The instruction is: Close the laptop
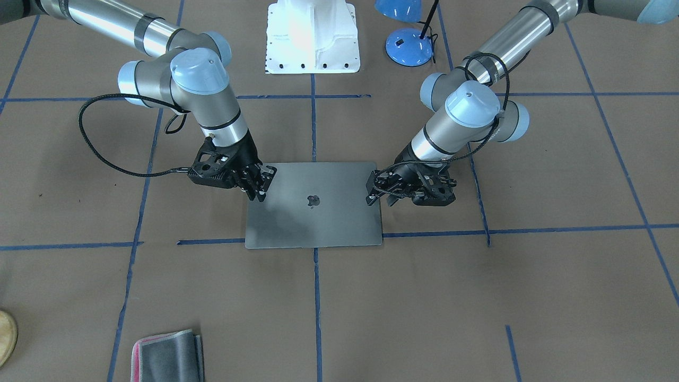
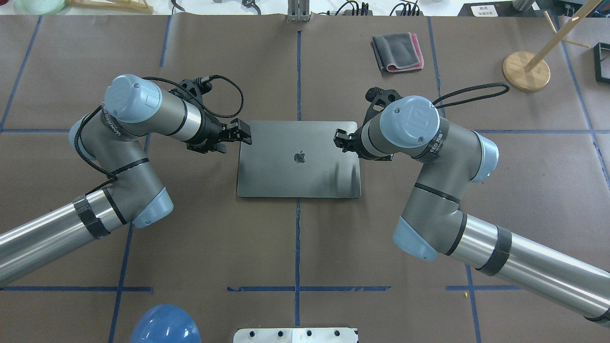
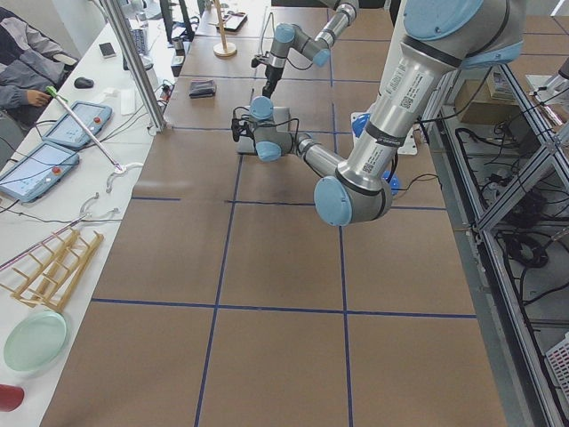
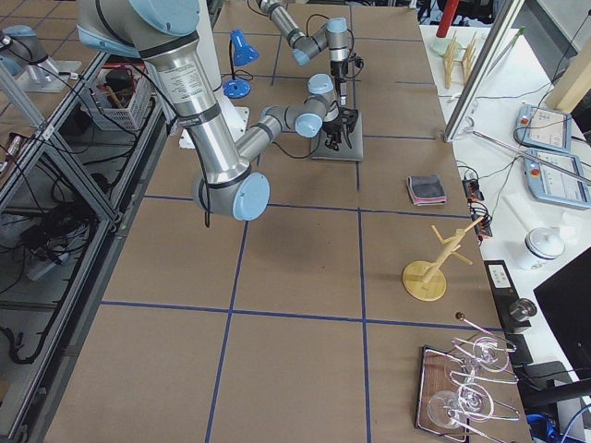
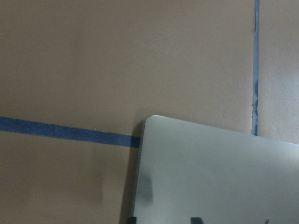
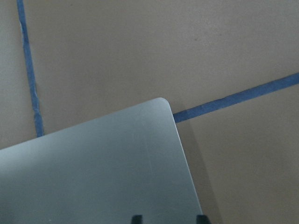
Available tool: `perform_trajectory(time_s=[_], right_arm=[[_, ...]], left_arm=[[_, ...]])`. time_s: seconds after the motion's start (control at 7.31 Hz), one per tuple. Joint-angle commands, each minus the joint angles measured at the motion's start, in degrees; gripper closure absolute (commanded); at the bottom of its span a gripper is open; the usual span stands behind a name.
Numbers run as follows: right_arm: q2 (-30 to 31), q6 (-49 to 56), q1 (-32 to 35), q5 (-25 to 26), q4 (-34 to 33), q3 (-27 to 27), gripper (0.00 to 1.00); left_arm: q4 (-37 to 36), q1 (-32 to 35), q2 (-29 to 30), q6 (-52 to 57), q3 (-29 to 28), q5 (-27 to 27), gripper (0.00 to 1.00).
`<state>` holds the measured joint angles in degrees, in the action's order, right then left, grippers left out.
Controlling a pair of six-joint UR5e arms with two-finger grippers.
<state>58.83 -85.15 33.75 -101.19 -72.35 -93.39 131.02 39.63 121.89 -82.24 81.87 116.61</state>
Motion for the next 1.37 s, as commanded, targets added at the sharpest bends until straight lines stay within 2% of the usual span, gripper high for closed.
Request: perform_trajectory(time_s=[0.0, 0.14, 0.27, 0.41, 0.68, 0.96, 1.09, 1.23], right_arm=[[1.2, 8.8, 1.8, -3.6, -10.6, -5.8, 0.01], [3.7, 14.1, 3.2, -5.2, -14.3, -9.7, 0.01], [7.1, 19.8, 5.8, -8.5, -16.7, -12.8, 0.01], [9.9, 26.7, 9.5, -12.5, -19.0, -14.3, 0.01], [17.9, 45.4, 17.5, -16.7, -19.9, -15.6, 0.01], [27.0, 66.6, 29.6, -21.7, -19.9, -15.6, 0.01], [31.3, 76.8, 35.4, -24.0, -20.0, -15.3, 0.01], [35.1, 85.4, 41.3, -25.3, -20.5, -15.1, 0.01]], left_arm=[[-20.2, 0.9, -2.3, 8.3, 10.5, 1.0, 0.01], [-32.6, 1.6, -2.8, 13.6, 16.4, 0.7, 0.01], [-39.6, 2.7, -5.2, 19.1, 21.9, 0.7, 0.01], [-42.1, 3.3, -9.6, 25.7, 25.7, 0.9, 0.01], [-42.2, 8.8, -20.1, 40.0, 29.7, 2.8, 0.01], [-42.4, 21.2, -27.6, 61.3, 29.0, 9.8, 0.00], [-43.6, 28.2, -30.1, 67.0, 28.6, 13.0, 0.00], [-45.6, 33.2, -33.5, 77.0, 28.5, 14.3, 0.00]])
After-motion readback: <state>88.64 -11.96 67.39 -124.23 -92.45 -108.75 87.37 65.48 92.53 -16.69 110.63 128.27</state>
